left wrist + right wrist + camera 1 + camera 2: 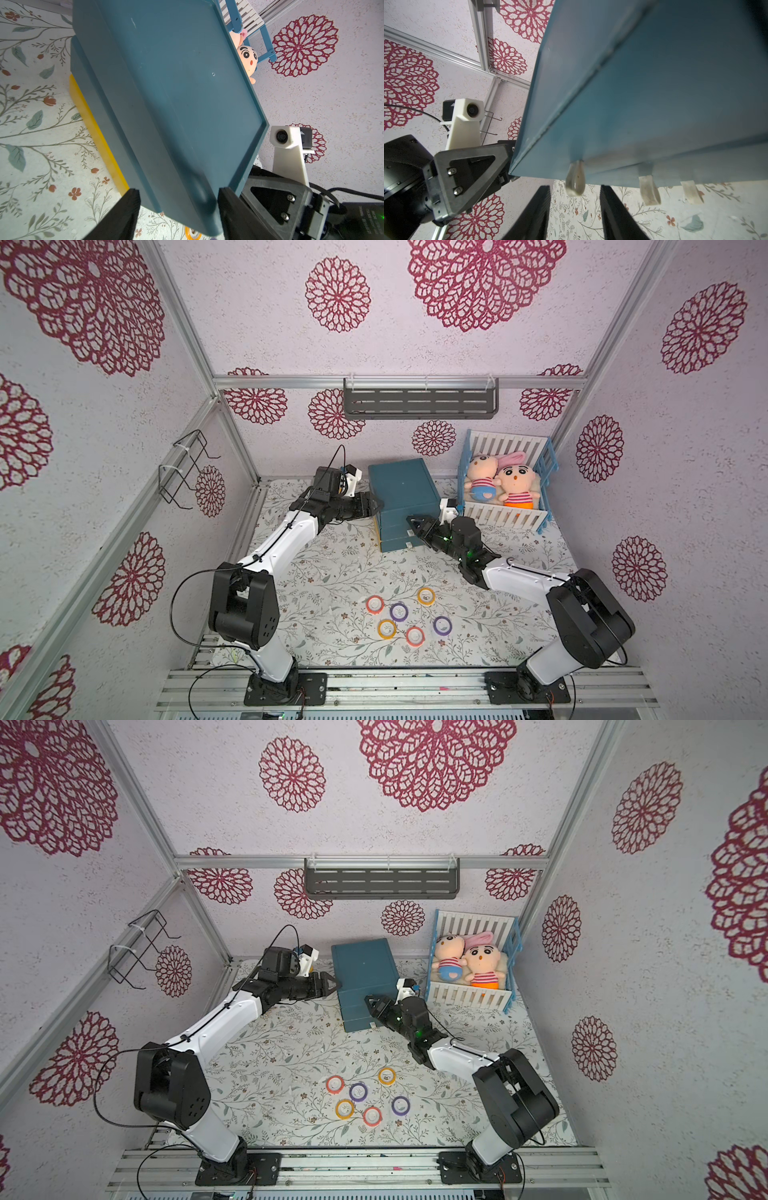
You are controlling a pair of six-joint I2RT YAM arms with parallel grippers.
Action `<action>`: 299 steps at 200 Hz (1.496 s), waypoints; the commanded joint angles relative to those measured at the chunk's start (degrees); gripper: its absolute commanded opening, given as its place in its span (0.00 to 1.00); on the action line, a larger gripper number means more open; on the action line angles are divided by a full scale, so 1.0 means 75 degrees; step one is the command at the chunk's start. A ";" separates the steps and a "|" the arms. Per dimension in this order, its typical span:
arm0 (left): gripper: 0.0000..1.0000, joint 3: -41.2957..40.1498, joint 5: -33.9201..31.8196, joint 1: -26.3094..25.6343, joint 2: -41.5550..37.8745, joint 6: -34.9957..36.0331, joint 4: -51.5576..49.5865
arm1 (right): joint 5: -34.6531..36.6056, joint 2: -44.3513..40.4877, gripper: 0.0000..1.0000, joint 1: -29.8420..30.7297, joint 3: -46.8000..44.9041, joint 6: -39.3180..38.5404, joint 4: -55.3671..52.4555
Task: Place the transparent tape into the drawer according to color
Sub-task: Open the drawer in the storage box.
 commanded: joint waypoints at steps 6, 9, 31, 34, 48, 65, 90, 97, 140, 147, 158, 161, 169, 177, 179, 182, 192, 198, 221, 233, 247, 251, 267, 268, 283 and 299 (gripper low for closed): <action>0.67 0.0052 0.0097 -0.0060 0.0058 0.0025 0.0215 | 0.0054 0.0089 0.41 -0.0052 0.0319 0.0155 0.0350; 0.67 0.0052 0.0097 -0.0050 0.0048 0.0025 0.0206 | 0.0063 0.0097 0.40 -0.0053 0.0328 0.0169 0.0357; 0.67 0.0040 0.0107 -0.0058 0.0041 0.0029 0.0203 | 0.0098 0.0150 0.35 -0.0059 0.0311 0.0301 0.0436; 0.67 0.0031 0.0108 -0.0056 0.0036 0.0035 0.0203 | 0.0104 0.0149 0.35 -0.0064 0.0296 0.0318 0.0483; 0.66 0.0040 0.0108 -0.0054 0.0033 0.0037 0.0203 | 0.0151 0.0151 0.33 -0.0063 0.0237 0.0377 0.0567; 0.66 0.0028 0.0120 -0.0059 0.0033 0.0049 0.0200 | 0.0243 0.0130 0.30 -0.0075 0.0206 0.0425 0.0611; 0.66 0.0040 0.0143 -0.0060 0.0057 0.0055 0.0203 | 0.0359 0.0101 0.28 -0.0079 0.0176 0.0481 0.0634; 0.66 0.0042 0.0155 -0.0060 0.0052 0.0049 0.0203 | 0.0384 0.0104 0.27 -0.0099 0.0170 0.0504 0.0639; 0.66 0.0017 0.0167 -0.0059 0.0028 0.0070 0.0196 | 0.0375 0.0196 0.26 -0.0152 0.0086 0.0711 0.0820; 0.66 0.0016 0.0173 -0.0057 0.0035 0.0072 0.0189 | 0.0383 0.0209 0.26 -0.0159 0.0070 0.0740 0.0848; 0.66 0.0011 0.0188 -0.0059 0.0023 0.0073 0.0191 | 0.0389 0.0221 0.25 -0.0181 0.0043 0.0776 0.0856; 0.66 0.0006 0.0190 -0.0056 0.0019 0.0075 0.0181 | 0.0388 0.0224 0.25 -0.0182 0.0046 0.0783 0.0868; 0.65 0.0006 0.0201 -0.0058 0.0012 0.0080 0.0180 | 0.0391 0.0232 0.24 -0.0193 0.0034 0.0798 0.0883; 0.65 0.0005 0.0202 -0.0054 0.0005 0.0076 0.0180 | 0.0387 0.0232 0.23 -0.0202 0.0025 0.0803 0.0885; 0.66 0.0005 0.0202 -0.0059 0.0010 0.0073 0.0180 | 0.0389 0.0241 0.23 -0.0205 0.0028 0.0810 0.0885; 0.65 0.0005 0.0202 -0.0053 0.0002 0.0072 0.0177 | 0.0386 0.0244 0.23 -0.0205 0.0026 0.0805 0.0885; 0.65 0.0006 0.0205 -0.0058 0.0000 0.0072 0.0180 | 0.0402 0.0256 0.21 -0.0216 0.0017 0.0823 0.0894; 0.65 0.0011 0.0212 -0.0066 0.0003 0.0072 0.0180 | 0.0399 0.0256 0.20 -0.0217 0.0017 0.0830 0.0897; 0.65 0.0017 0.0225 -0.0071 0.0010 0.0073 0.0169 | 0.0397 0.0279 0.14 -0.0229 0.0001 0.0859 0.0932; 0.65 0.0017 0.0225 -0.0070 0.0010 0.0074 0.0167 | 0.0387 0.0285 0.10 -0.0229 -0.0005 0.0871 0.0943; 0.65 0.0017 0.0237 -0.0082 0.0011 0.0087 0.0156 | 0.0367 0.0314 0.04 -0.0229 -0.0007 0.0889 0.0966; 0.65 0.0017 0.0237 -0.0084 0.0003 0.0091 0.0156 | 0.0364 0.0315 0.03 -0.0227 -0.0007 0.0893 0.0977; 0.65 0.0017 0.0237 -0.0082 -0.0001 0.0085 0.0145 | 0.0345 0.0326 0.00 -0.0226 -0.0035 0.0917 0.1001; 0.65 0.0017 0.0237 -0.0083 0.0000 0.0085 0.0145 | 0.0342 0.0326 0.00 -0.0222 -0.0038 0.0917 0.1001; 0.65 0.0017 0.0237 -0.0095 -0.0004 0.0085 0.0145 | 0.0318 0.0293 0.00 -0.0217 -0.0094 0.0934 0.1037; 0.65 0.0017 0.0237 -0.0104 -0.0005 0.0072 0.0144 | 0.0263 0.0225 0.00 -0.0216 -0.0201 0.0953 0.1084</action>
